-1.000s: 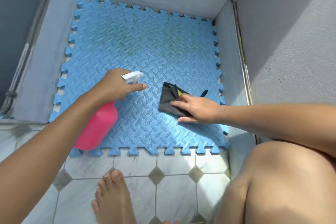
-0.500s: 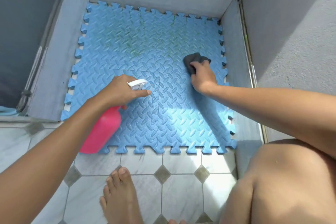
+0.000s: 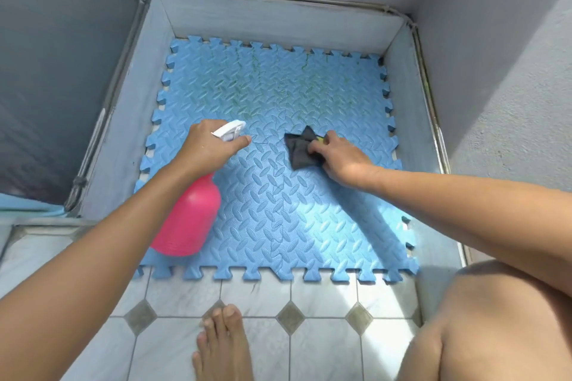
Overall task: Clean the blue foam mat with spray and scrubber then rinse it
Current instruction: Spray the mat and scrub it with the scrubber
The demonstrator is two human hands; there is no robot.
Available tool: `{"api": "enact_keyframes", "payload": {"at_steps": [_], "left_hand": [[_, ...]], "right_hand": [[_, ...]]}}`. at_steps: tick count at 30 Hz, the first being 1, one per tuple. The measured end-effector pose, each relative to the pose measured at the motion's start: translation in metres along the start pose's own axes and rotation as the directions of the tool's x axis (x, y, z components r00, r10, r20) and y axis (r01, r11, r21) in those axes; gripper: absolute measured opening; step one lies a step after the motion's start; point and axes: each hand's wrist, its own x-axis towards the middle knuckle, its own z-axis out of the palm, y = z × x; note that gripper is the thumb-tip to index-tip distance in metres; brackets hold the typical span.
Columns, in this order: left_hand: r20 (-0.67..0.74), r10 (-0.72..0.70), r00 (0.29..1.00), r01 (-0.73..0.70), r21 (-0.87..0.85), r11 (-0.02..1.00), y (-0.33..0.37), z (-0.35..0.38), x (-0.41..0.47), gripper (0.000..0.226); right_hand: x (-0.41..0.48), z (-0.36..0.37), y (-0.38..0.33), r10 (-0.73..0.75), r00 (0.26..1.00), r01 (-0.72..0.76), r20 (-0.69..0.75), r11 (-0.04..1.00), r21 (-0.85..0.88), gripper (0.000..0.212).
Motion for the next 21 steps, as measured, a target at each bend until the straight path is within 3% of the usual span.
{"api": "enact_keyframes", "payload": {"at_steps": [2,4,8,11,14,18,21], "left_hand": [[0.005,0.006,1.0,-0.006,-0.003,1.0,0.013,0.002,0.014,0.04],[-0.002,-0.002,1.0,0.002,0.02,1.0,0.025,0.007,0.025,0.051],[0.045,0.019,0.999,-0.022,0.077,0.997,0.045,0.021,0.048,0.066],[0.117,0.048,0.992,-0.059,0.096,0.994,0.057,0.031,0.067,0.069],[0.026,0.051,0.998,-0.054,0.115,0.992,0.064,0.034,0.081,0.06],[-0.014,0.066,0.998,-0.065,0.074,0.995,0.07,0.026,0.105,0.073],[0.02,0.055,0.998,-0.057,0.108,0.993,0.073,0.021,0.118,0.063]], "right_hand": [[0.005,-0.01,0.04,0.27,0.962,-0.269,-0.032,0.962,0.038,0.041],[0.005,-0.013,0.063,0.429,0.903,-0.429,0.025,0.898,0.102,0.044],[0.005,-0.008,0.067,0.386,0.915,-0.398,0.118,0.912,0.102,0.064],[0.009,-0.011,0.08,0.419,0.908,-0.418,0.031,0.895,0.152,0.049],[0.018,-0.014,0.097,0.526,0.85,-0.509,-0.031,0.836,0.206,0.049],[0.039,-0.012,0.108,0.586,0.809,-0.57,0.038,0.769,0.287,0.045],[0.049,-0.013,0.118,0.611,0.785,-0.605,0.104,0.718,0.343,0.036]]}}
